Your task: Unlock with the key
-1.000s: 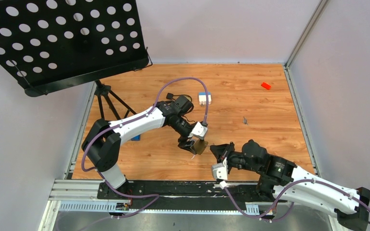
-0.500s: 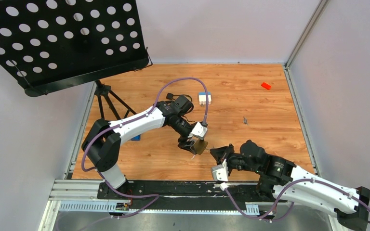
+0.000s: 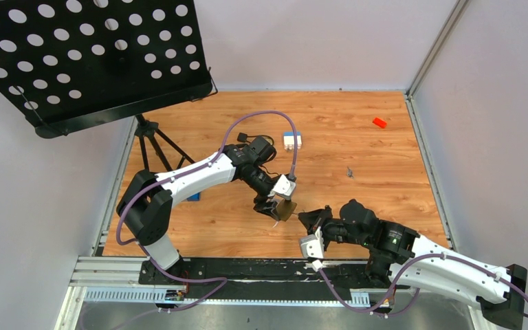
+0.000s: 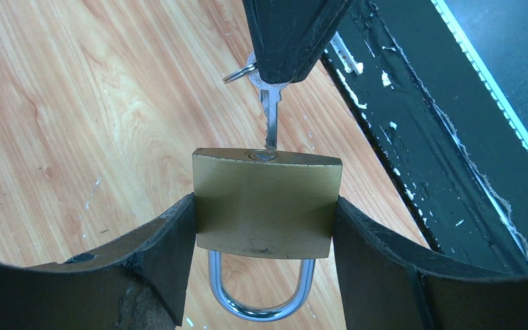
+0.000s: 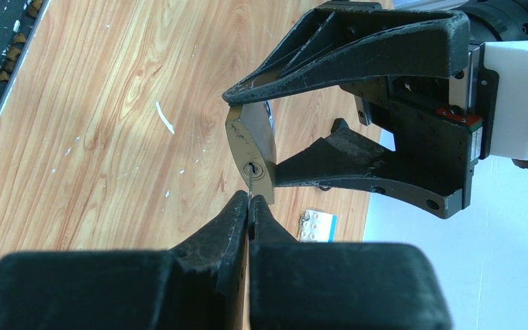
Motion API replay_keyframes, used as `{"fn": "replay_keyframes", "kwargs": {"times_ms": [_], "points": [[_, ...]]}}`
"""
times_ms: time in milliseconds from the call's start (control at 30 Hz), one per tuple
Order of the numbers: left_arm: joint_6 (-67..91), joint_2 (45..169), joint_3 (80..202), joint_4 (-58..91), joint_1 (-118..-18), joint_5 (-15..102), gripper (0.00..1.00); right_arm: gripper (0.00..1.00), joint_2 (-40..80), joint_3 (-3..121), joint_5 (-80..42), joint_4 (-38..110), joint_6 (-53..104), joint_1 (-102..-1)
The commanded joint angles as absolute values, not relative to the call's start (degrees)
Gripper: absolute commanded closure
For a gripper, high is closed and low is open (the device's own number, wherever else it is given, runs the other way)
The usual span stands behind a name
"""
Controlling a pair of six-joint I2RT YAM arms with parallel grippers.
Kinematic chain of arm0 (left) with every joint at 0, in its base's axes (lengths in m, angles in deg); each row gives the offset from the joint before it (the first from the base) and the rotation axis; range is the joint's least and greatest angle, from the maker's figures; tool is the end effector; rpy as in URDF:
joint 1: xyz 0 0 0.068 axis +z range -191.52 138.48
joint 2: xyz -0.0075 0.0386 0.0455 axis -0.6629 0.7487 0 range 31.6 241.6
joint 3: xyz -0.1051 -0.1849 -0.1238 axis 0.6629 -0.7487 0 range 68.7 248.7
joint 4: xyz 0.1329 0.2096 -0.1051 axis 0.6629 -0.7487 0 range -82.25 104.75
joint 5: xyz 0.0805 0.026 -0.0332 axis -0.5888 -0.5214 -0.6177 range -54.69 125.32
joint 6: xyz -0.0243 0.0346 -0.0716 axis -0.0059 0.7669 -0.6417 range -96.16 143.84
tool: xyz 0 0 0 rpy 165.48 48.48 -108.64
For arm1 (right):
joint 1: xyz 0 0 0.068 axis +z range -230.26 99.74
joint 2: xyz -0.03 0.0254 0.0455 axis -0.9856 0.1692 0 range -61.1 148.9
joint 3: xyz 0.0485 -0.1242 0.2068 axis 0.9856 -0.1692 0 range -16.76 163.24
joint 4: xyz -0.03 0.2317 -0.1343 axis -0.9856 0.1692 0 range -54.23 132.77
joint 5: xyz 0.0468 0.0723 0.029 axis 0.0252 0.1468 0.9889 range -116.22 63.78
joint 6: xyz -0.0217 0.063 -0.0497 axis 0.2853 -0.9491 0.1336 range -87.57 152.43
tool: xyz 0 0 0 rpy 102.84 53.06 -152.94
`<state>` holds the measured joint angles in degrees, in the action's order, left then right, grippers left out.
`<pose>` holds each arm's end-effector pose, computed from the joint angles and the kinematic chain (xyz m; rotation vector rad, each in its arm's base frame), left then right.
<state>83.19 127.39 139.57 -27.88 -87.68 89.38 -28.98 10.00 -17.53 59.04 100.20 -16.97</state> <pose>0.1956 -0.2885 0.1883 2.0679 1.2655 -1.1676 0.0828 0.1888 0.2053 -1.9170 0.7704 0.1089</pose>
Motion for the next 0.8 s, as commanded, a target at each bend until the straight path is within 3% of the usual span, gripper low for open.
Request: {"fn": "replay_keyframes", "kwargs": {"times_ms": [0,767], "points": [[84.2,125.0,141.4,-27.6,-88.0,93.9,1.00,1.00,-29.7,11.6,-16.6,56.2,99.2,-17.1],[84.4,124.8,141.8,-28.1,-88.0,94.4,1.00,1.00,-28.1,11.4,-16.2,55.9,99.5,-17.1]]}}
